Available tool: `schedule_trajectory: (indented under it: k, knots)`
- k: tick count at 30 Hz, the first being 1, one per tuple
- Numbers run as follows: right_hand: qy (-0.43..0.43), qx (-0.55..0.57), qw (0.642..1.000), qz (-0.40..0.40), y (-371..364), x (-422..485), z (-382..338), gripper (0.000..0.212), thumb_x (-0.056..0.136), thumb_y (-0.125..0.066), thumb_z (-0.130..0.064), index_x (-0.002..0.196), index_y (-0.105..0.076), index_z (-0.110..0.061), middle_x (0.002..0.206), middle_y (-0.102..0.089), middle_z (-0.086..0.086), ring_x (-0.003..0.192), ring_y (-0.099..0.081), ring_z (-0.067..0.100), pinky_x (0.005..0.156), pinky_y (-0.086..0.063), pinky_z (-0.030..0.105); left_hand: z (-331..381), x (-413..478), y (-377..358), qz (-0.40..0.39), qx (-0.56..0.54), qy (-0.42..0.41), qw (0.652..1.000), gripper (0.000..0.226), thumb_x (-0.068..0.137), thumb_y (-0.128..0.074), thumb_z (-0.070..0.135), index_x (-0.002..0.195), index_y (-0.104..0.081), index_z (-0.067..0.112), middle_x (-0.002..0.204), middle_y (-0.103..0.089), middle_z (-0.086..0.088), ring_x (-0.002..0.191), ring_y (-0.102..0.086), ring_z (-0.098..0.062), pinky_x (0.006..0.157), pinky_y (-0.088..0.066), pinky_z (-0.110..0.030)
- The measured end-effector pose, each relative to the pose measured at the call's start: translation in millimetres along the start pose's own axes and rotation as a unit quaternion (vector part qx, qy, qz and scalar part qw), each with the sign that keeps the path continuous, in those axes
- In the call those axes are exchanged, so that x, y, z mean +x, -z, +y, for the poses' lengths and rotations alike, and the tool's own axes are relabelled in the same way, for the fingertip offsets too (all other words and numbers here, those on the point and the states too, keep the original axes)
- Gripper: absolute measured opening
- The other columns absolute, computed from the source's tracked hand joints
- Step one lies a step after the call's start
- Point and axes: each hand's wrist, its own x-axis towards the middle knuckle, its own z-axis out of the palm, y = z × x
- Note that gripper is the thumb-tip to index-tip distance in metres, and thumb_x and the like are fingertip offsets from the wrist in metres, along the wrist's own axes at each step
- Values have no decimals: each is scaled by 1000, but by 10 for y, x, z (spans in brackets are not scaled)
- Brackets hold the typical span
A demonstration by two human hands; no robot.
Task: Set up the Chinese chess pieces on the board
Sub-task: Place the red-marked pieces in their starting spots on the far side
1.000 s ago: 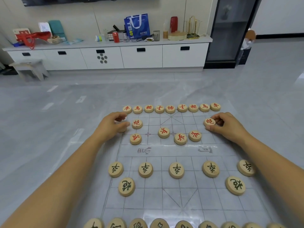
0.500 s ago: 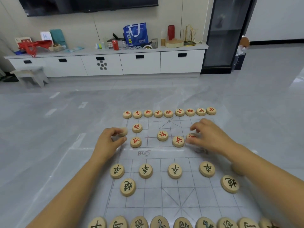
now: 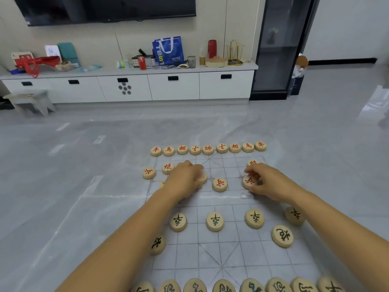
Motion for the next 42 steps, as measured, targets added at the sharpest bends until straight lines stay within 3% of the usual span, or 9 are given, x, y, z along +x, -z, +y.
schedule_trajectory:
  k: [6,12,16,20,26,31,36,40,42]
  knots:
    - [-59,76,991,92,240,60,303,40,82,-66,-20,120,-54,-14,112,-56,1,95,-55,16,83,-43,24,-40,36,-10,-23,-56,1,998,44,88,-59,19,130,-49,25,124,-46,-6,110,-49,-24,94,-41,-32]
    - [-74,33,996,25,319,29,622,35,83,-64,-13,115,-54,-23,119,-56,0,101,-55,18,91,-47,29,-55,69,-13,-42,-64,-16,997,44,90,-55,13,130,-49,28,123,-43,-4,109,-50,-21,90,-38,-25]
    - [-84,61,995,9,321,21,726,47,81,-67,-10,124,-50,-18,122,-52,2,102,-52,17,89,-44,26,-38,78,-18,-48,-69,-17,996,44,89,-56,15,130,-49,29,122,-43,-4,108,-50,-21,89,-37,-25]
    - [-110,59,991,48,279,57,742,50,74,-74,-30,117,-52,-15,110,-48,3,88,-51,13,77,-42,23,-5,102,-15,-42,-67,-10,997,42,88,-58,23,129,-50,30,118,-43,-1,104,-47,-17,81,-32,-23]
    - [-106,95,988,60,237,64,754,33,74,-75,-27,99,-57,-17,102,-51,2,75,-48,9,61,-36,16,136,179,-12,-25,-103,-6,994,47,87,-60,21,132,-45,27,118,-51,-1,92,-47,-13,79,-36,-23]
    - [-97,130,985,57,228,55,776,34,73,-76,-24,100,-57,-14,101,-51,2,72,-47,8,61,-36,16,497,335,-32,-10,-207,1,978,55,80,-68,14,129,-44,18,102,-51,4,86,-51,-13,74,-44,-24]
    - [-76,127,986,76,173,31,804,34,76,-73,-24,106,-58,-17,101,-47,0,75,-46,7,65,-36,13,767,435,-239,-41,-147,-3,988,51,80,-68,20,127,-47,19,115,-57,1,105,-54,-20,95,-45,-34]
    - [-57,117,987,98,117,17,829,39,78,-71,-25,113,-58,-19,103,-48,-1,81,-45,7,69,-36,12,752,453,-285,-49,-180,0,982,49,79,-69,14,123,-50,20,112,-56,1,100,-53,-18,80,-50,-29]
    - [-51,111,986,111,95,12,840,41,78,-71,-26,116,-58,-19,104,-48,-1,85,-46,9,70,-36,12,742,439,-281,-54,-183,-15,982,49,80,-68,11,124,-49,21,115,-56,2,99,-53,-17,82,-52,-29]
